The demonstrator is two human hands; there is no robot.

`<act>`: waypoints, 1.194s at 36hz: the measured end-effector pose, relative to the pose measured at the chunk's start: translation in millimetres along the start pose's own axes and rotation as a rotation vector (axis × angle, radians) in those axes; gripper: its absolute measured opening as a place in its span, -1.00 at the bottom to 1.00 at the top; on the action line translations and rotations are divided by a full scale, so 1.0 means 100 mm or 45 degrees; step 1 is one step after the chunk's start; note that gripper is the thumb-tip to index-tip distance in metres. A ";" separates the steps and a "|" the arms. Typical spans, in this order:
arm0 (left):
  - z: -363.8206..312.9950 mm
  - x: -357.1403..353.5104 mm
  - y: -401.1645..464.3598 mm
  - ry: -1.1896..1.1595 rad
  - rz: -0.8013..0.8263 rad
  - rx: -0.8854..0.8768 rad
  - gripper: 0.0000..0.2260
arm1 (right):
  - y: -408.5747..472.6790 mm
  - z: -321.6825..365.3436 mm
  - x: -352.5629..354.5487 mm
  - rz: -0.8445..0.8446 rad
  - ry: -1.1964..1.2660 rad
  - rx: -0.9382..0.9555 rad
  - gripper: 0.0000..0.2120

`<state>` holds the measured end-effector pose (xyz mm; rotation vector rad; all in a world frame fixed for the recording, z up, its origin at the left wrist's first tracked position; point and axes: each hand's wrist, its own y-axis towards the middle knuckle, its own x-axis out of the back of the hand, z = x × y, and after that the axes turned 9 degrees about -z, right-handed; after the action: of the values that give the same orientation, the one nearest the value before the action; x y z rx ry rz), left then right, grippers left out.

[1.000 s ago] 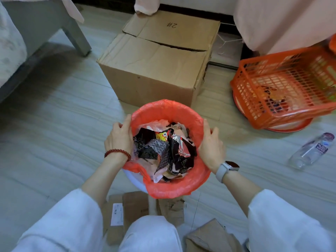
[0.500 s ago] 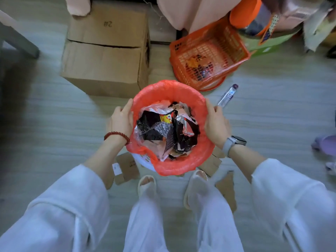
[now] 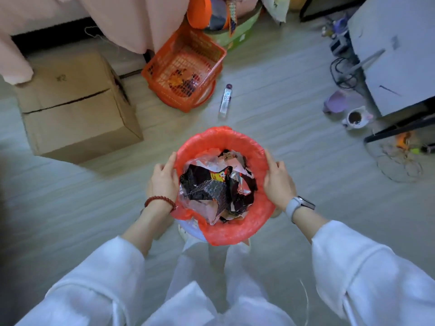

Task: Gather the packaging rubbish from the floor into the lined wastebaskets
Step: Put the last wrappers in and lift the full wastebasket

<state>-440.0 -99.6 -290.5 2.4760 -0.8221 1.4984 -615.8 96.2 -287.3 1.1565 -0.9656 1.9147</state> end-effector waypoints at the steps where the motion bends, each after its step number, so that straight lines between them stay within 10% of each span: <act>1: -0.06 -0.09 -0.09 -0.003 0.036 -0.021 -0.59 | -0.10 -0.15 -0.01 0.001 0.006 -0.037 -0.38; 24: 0.43 -4.22 -1.48 0.154 0.670 -0.217 -0.44 | -1.08 -3.62 -2.75 0.032 0.196 -0.686 -0.30; 36: 0.74 -4.37 -1.51 0.219 0.833 -0.189 -0.47 | -1.15 -3.59 -3.12 0.084 0.217 -0.879 -0.44; 43: 1.12 -3.61 -1.04 0.341 0.797 -0.100 -0.63 | -0.88 -2.45 -2.84 -0.135 0.347 -0.432 -0.55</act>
<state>-428.0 83.6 -636.7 1.9820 -1.6547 1.8670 -536.2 298.2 -605.5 0.7163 -1.0076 1.6887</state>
